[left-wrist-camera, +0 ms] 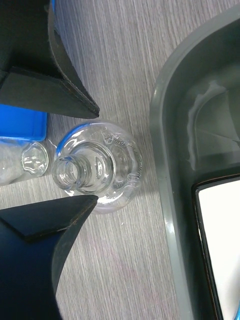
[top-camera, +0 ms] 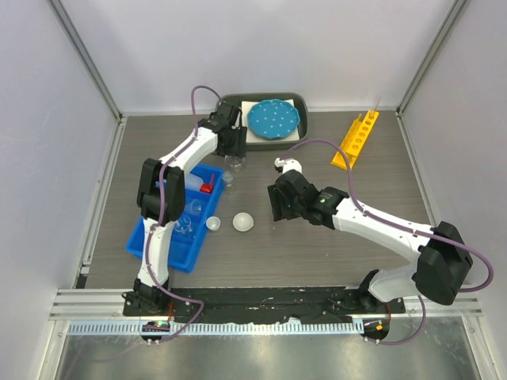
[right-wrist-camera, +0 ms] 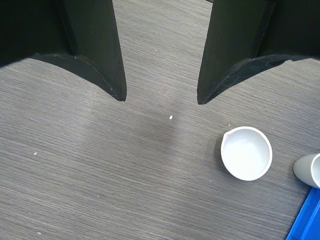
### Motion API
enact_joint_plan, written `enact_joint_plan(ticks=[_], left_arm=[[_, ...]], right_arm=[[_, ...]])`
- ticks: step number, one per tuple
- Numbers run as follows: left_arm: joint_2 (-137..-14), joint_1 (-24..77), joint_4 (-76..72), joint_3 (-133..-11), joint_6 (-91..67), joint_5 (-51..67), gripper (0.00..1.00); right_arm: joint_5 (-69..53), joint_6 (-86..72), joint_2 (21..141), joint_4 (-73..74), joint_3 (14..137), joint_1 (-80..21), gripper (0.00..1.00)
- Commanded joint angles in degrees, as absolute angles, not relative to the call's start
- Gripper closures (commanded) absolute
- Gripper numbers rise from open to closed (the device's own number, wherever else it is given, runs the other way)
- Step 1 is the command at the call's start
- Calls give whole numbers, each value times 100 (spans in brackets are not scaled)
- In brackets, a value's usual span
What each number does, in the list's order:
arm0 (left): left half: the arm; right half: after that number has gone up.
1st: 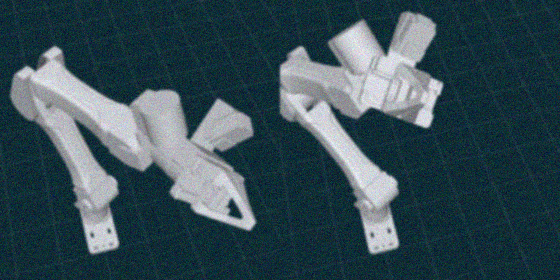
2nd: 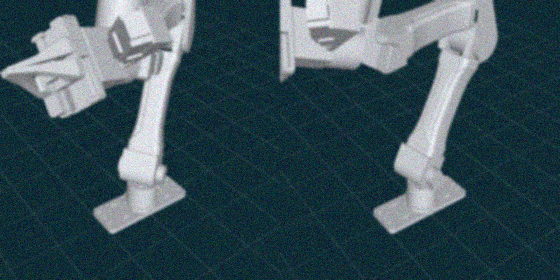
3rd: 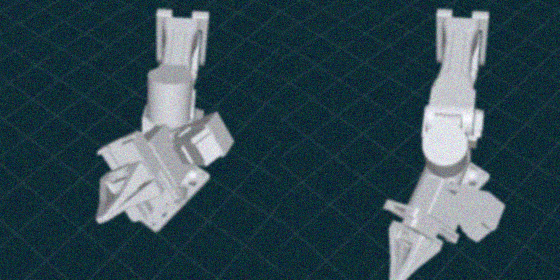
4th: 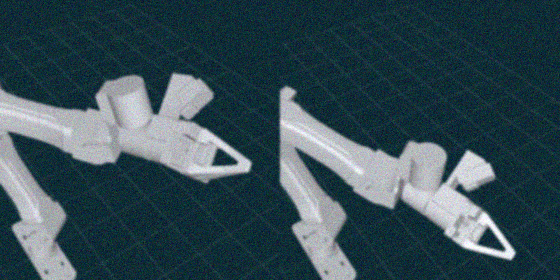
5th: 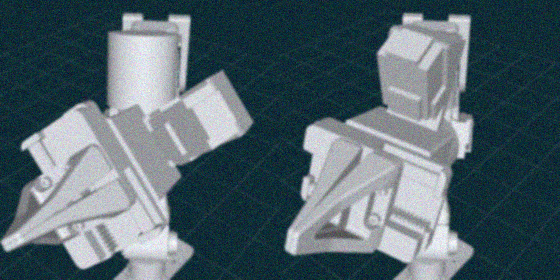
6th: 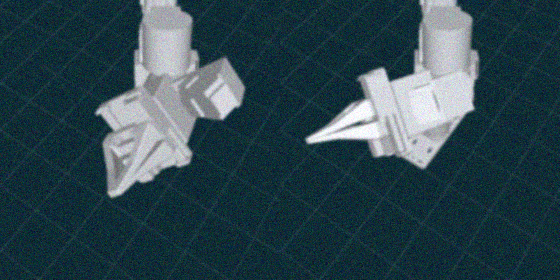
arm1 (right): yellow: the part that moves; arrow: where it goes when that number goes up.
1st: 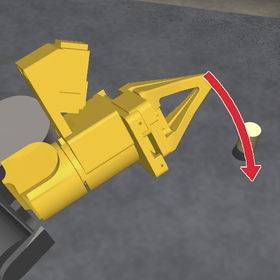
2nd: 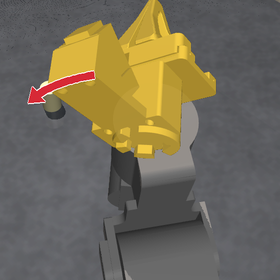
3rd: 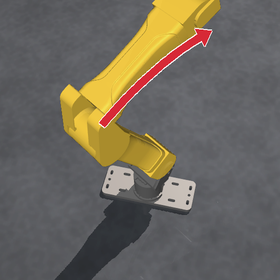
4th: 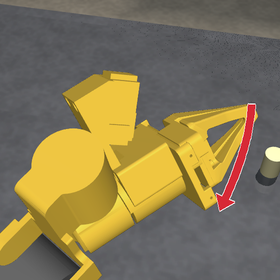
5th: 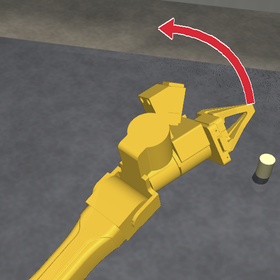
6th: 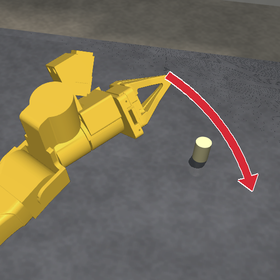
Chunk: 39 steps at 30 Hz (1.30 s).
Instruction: Organize the chemistry lab equipment
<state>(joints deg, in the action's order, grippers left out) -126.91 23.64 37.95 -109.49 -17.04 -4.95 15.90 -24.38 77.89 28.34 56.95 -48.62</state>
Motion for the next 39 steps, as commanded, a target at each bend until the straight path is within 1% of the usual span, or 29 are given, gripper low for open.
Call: enact_joint_plan(ticks=[1, 7, 8, 10, 15, 24, 25, 30, 34, 36, 38, 39], left_arm=[[-12744, 2408, 3647, -11232, -1547, -598, 34], [-12727, 2434, 3639, -11303, -1512, -650, 42], [-12727, 2443, 3630, -11303, -1503, -676, 47], [-12700, 2452, 3630, -11294, -1477, -703, 51], [-12630, 2496, 3639, -11276, -1433, -808, 56], [-12507, 2522, 3700, -11294, -1398, -940, 70], [-12489, 2522, 3700, -11294, -1406, -958, 73], [-12463, 2514, 3779, -11355, -1380, -993, 80], [-12419, 2549, 3806, -11338, -1397, -1028, 91], [-12410, 2558, 3832, -11329, -1406, -1055, 94], [-12393, 2575, 3841, -11312, -1415, -1063, 100], [-12384, 2575, 3858, -11303, -1424, -1081, 100]], right_arm=[[1591, -2435, 7699, 2602, 5687, -4825, 36], [1564, -2426, 7699, 2567, 5643, -4799, 37], [1564, -2417, 7699, 2566, 5643, -4799, 37], [1547, -2417, 7708, 2558, 5634, -4790, 37], [1503, -2426, 7725, 2496, 5599, -4781, 39], [1459, -2435, 7646, 2479, 5537, -4781, 39], [1433, -2443, 7629, 2479, 5528, -4781, 39], [1389, -2470, 7576, 2452, 5467, -4781, 39], [1371, -2487, 7541, 2435, 5432, -4781, 39], [1362, -2505, 7532, 2435, 5406, -4781, 40], [1354, -2505, 7515, 2443, 5397, -4781, 40], [1354, -2522, 7480, 2435, 5388, -4781, 40]])
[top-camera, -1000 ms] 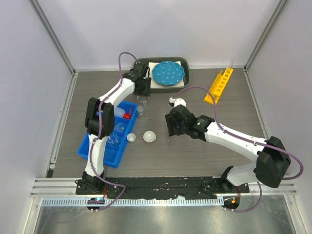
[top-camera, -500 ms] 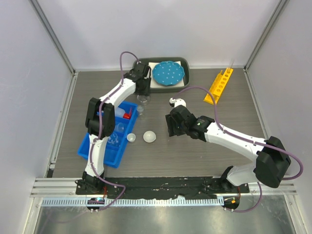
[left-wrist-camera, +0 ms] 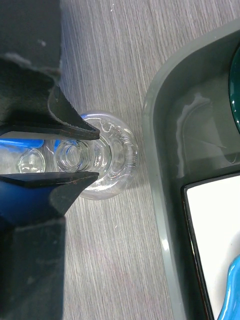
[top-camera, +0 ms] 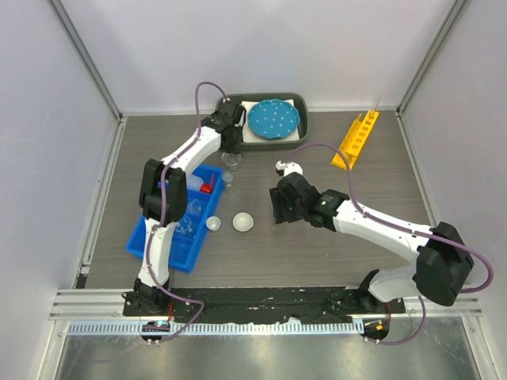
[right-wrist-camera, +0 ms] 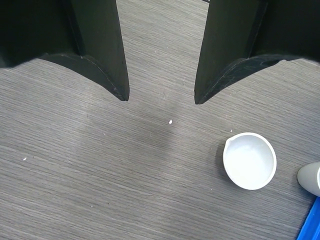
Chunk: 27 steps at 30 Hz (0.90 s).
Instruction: Organize the chemistry lab equipment
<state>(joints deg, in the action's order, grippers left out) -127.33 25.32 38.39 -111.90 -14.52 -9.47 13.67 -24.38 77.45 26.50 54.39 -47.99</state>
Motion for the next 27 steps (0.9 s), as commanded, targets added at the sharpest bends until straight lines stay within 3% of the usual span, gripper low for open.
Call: enact_joint_plan(ticks=[1, 27], left_arm=[[-12375, 2575, 3867, -11294, -1424, -1081, 100], [-10943, 2971, 4051, -10977, -1591, -694, 100]], right_arm=[[1354, -2522, 7471, 2435, 5370, -4781, 40], [1301, -2654, 6891, 2426, 4983, -4790, 41]])
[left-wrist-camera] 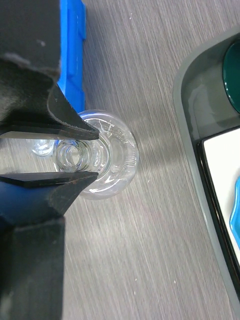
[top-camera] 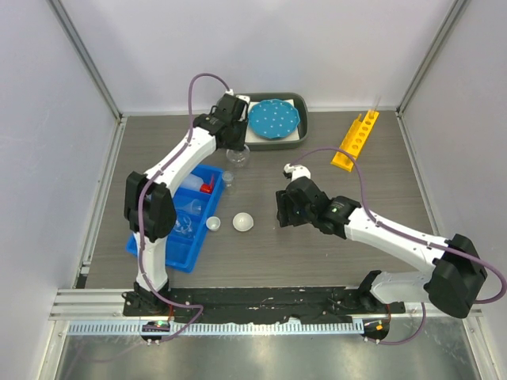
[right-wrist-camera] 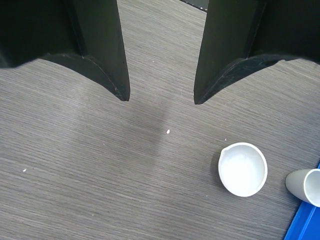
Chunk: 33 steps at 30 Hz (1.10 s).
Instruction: Organize the chemistry lab equipment
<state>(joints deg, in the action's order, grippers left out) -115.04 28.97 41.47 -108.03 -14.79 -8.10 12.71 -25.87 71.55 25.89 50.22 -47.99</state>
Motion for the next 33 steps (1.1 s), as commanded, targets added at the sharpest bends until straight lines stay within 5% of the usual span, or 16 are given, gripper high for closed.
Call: enact_joint_plan(ticks=[1, 10, 33], left_arm=[[-10881, 2971, 4095, -10978, -1608, -729, 100], [-9836, 2971, 5166, -10715, -1758, -1449, 100], [-6399, 2048, 5986, -7367, -2417, -2022, 100]], right_arm=[[1309, -2654, 6873, 2434, 4975, -4790, 40], [1239, -2646, 6715, 2382, 4931, -4790, 40], [1046, -2514, 6715, 2294, 4940, -5080, 41]])
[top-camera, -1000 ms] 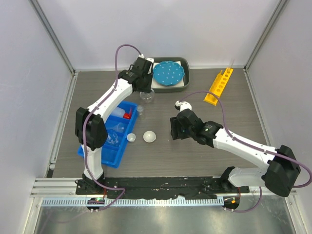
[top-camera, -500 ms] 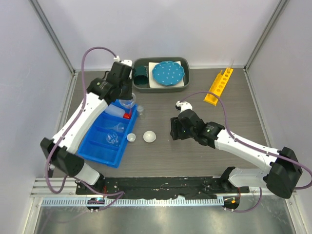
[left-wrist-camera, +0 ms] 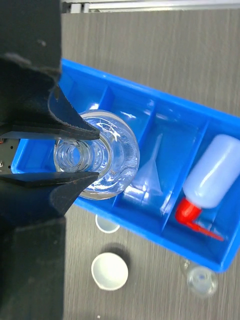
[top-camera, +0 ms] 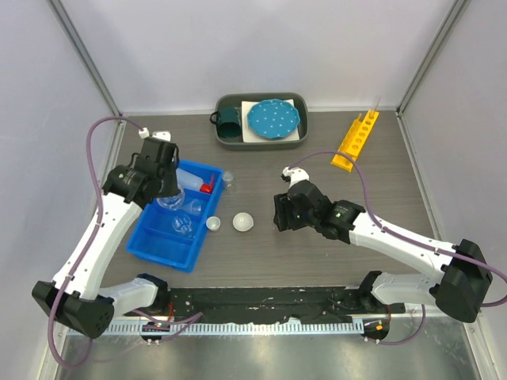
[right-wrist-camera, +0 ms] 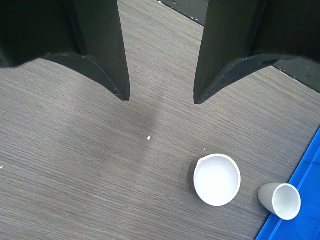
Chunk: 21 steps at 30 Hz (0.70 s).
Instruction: Organize the chemistry lab equipment
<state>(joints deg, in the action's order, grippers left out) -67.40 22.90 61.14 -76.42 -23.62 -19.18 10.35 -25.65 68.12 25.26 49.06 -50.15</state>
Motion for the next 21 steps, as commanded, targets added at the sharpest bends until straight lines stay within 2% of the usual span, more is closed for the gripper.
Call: enact_joint_plan(ticks=[1, 7, 21], left_arm=[[-6346, 1891, 5951, -7270, -2426, -1969, 100], [-6196, 1214, 5748, -6689, -2285, -1662, 100], [-6416, 431, 5247, -6073, -2197, -1380, 100]], right_arm=[[1046, -2522, 6706, 2277, 4948, -5080, 41], [1028, -2514, 6724, 2198, 4896, -5106, 41], [958, -2514, 6961, 2048, 4843, -5124, 41]])
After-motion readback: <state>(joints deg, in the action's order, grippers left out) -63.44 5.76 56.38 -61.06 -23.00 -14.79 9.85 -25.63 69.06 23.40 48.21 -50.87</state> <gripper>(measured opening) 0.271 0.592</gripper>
